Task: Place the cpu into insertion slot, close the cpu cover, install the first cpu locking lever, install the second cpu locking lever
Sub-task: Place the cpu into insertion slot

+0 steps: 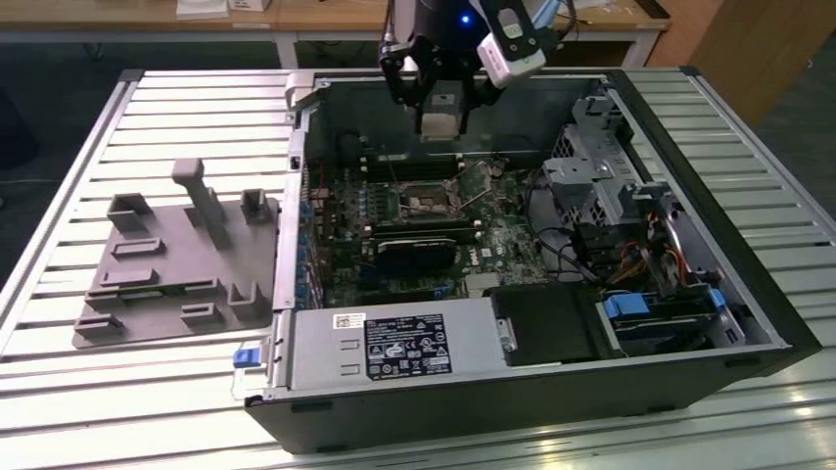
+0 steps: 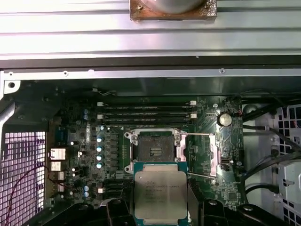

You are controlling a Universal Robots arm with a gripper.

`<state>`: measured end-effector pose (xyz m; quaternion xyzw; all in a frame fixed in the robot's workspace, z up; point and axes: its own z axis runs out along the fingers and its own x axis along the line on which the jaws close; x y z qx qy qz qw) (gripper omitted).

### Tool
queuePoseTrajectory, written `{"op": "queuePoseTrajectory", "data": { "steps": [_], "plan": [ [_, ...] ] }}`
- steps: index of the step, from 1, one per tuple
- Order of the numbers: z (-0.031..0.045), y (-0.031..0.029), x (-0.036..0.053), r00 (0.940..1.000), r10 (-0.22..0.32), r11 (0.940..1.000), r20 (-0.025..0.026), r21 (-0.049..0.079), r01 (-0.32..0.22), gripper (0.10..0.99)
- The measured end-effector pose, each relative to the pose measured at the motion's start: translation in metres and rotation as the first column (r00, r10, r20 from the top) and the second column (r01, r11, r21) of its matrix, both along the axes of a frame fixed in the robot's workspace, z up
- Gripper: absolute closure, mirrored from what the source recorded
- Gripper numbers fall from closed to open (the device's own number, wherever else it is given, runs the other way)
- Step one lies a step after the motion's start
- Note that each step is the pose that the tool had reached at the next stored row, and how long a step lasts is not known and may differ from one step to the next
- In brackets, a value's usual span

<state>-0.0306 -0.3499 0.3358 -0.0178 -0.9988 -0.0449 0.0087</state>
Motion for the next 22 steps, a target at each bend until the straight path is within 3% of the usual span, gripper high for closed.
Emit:
{"op": "queuePoseTrajectory", "data": {
  "steps": [13, 18, 20, 22],
  "plan": [
    [-0.0116, 0.0, 0.0, 0.9958, -0.092, 0.9958, -0.0002, 0.001, 0.092, 0.549],
    [-0.0161, 0.0, 0.0, 0.9855, -0.17, 0.9855, -0.0002, 0.002, 0.17, 0.549],
    [-0.0191, 0.0, 0.0, 0.9715, -0.237, 0.9715, -0.0002, 0.002, 0.237, 0.549],
    [-0.0206, 0.0, 0.0, 0.9627, -0.271, 0.9627, -0.0002, 0.002, 0.271, 0.549]
  ]
}}
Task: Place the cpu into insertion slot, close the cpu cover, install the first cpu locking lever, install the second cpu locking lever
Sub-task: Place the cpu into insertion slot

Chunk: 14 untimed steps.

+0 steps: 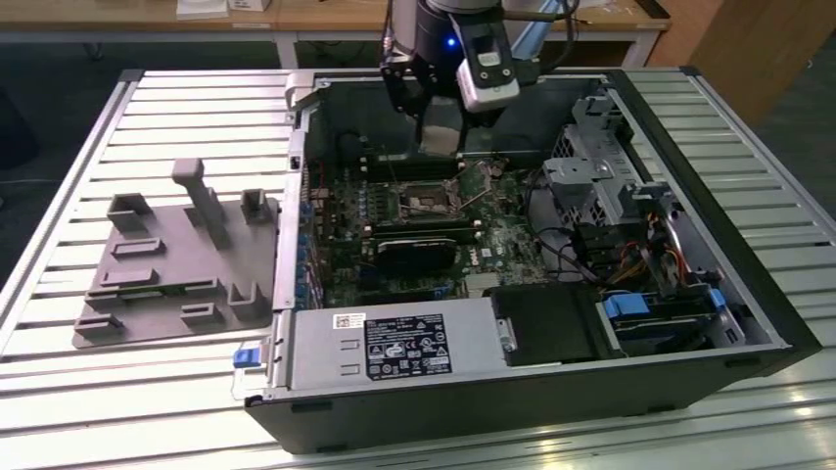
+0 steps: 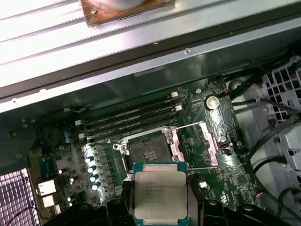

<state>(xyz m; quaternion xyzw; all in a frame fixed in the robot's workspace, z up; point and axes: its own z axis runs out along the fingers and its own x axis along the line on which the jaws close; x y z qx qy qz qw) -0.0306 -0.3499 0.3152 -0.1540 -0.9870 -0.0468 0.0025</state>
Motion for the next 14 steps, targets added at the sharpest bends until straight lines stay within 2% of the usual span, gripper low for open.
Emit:
{"op": "queuePoseTrajectory", "data": {
  "steps": [3, 7, 10, 14],
  "plan": [
    [-0.0021, 0.0, 0.0, 0.9985, -0.054, 0.9985, 0.0, 0.0, 0.054, 0.549],
    [-0.0045, 0.0, 0.0, 0.9921, -0.126, 0.9921, 0.0, 0.0, 0.126, 0.549],
    [-0.0064, 0.0, 0.0, 0.9837, -0.18, 0.9837, -0.0001, 0.0, 0.18, 0.549],
    [-0.0087, 0.0, 0.0, 0.9681, -0.25, 0.9681, 0.0, 0.0, 0.25, 0.549]
  ]
}}
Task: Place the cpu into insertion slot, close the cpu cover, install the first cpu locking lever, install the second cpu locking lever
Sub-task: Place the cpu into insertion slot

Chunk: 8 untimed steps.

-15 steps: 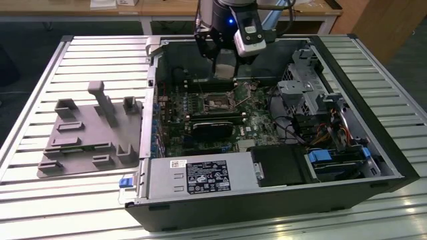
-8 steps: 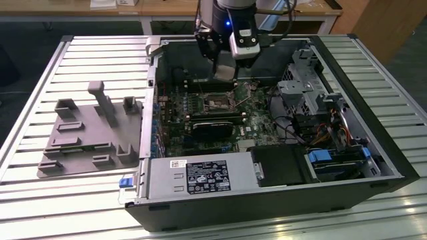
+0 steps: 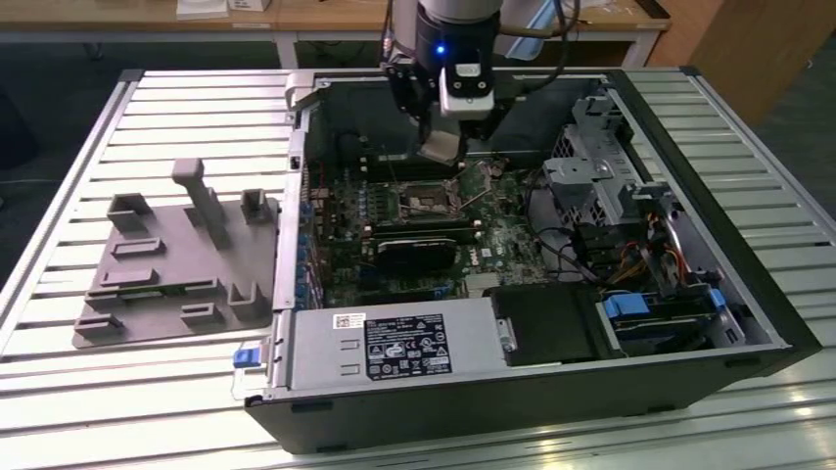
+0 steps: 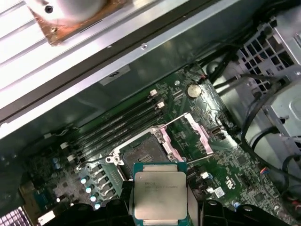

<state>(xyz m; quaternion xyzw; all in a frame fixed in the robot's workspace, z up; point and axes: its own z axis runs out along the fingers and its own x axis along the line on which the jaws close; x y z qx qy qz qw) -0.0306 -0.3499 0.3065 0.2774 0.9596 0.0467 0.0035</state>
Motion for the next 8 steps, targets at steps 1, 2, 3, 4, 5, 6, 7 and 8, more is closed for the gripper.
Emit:
{"op": "queuePoseTrajectory", "data": {
  "steps": [1, 2, 3, 4, 5, 6, 7, 8],
  "plan": [
    [-0.0006, 0.0, 0.0, 0.9998, -0.019, 0.9998, -0.0001, 0.0, 0.019, 0.549],
    [-0.0011, 0.0, 0.0, 0.9993, -0.037, 0.9993, -0.0001, 0.0, 0.037, 0.549],
    [-0.0017, 0.0, 0.0, 0.9985, -0.056, 0.9985, -0.0001, 0.0, 0.056, 0.549],
    [-0.0023, 0.0, 0.0, 0.9973, -0.074, 0.9973, -0.0001, 0.0, 0.074, 0.549],
    [-0.0029, 0.0, 0.0, 0.9958, -0.091, 0.9958, -0.0001, 0.0, 0.091, 0.549],
    [-0.0035, 0.0, 0.0, 0.994, -0.11, 0.994, -0.0001, 0.0, 0.11, 0.549],
    [-0.004, 0.0, 0.0, 0.9919, -0.127, 0.9919, 0.0, 0.0, 0.127, 0.549],
    [-0.0046, 0.0, 0.0, 0.9894, -0.145, 0.9894, 0.0, 0.0, 0.145, 0.549]
  ]
}}
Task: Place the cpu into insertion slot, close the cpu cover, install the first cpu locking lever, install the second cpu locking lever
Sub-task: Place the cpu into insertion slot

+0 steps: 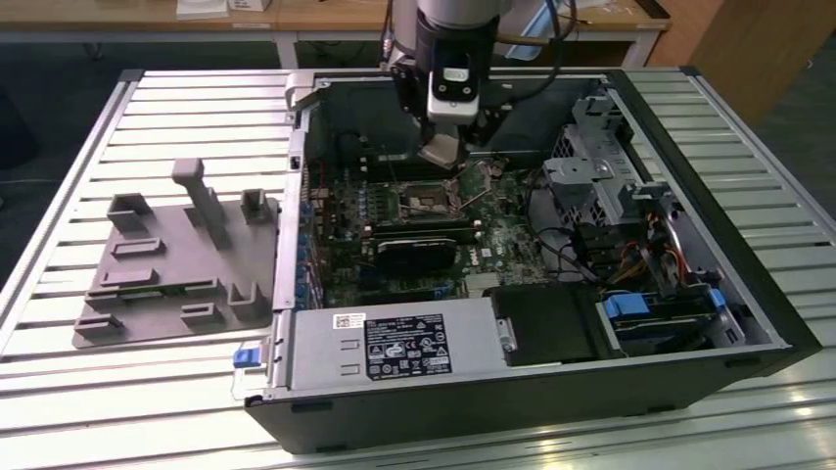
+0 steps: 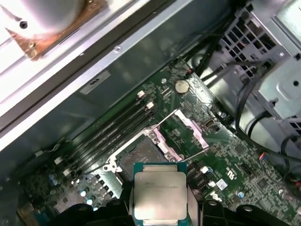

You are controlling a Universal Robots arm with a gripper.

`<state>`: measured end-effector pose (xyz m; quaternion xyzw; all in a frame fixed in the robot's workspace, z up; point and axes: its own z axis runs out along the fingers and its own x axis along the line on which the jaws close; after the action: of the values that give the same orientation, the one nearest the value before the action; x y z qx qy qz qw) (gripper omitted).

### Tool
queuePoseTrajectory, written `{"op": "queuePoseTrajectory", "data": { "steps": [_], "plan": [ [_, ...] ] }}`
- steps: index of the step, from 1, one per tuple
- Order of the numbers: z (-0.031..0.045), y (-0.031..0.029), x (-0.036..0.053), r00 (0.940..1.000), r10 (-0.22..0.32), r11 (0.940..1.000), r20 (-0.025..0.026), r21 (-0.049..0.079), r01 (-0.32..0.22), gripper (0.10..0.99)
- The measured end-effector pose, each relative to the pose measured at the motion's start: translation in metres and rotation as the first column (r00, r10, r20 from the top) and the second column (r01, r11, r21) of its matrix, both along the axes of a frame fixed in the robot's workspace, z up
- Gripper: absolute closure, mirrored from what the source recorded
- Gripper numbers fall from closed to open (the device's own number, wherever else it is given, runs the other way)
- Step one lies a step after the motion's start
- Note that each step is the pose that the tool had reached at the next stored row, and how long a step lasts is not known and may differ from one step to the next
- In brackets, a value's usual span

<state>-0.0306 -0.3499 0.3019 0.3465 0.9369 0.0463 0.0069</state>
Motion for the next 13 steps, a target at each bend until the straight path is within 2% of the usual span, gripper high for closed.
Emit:
{"op": "queuePoseTrajectory", "data": {
  "steps": [3, 7, 10, 13],
  "plan": [
    [-0.0018, 0.0, 0.0, 0.9985, -0.055, 0.9985, -0.0001, 0.0, 0.055, 0.549],
    [-0.004, 0.0, 0.0, 0.9919, -0.127, 0.9919, -0.0001, 0.0, 0.127, 0.549],
    [-0.0057, 0.0, 0.0, 0.9833, -0.182, 0.9833, -0.0001, 0.0, 0.182, 0.549],
    [-0.0078, 0.0, 0.0, 0.9721, -0.235, 0.9721, 0.0, 0.0, 0.235, 0.549]
  ]
}}
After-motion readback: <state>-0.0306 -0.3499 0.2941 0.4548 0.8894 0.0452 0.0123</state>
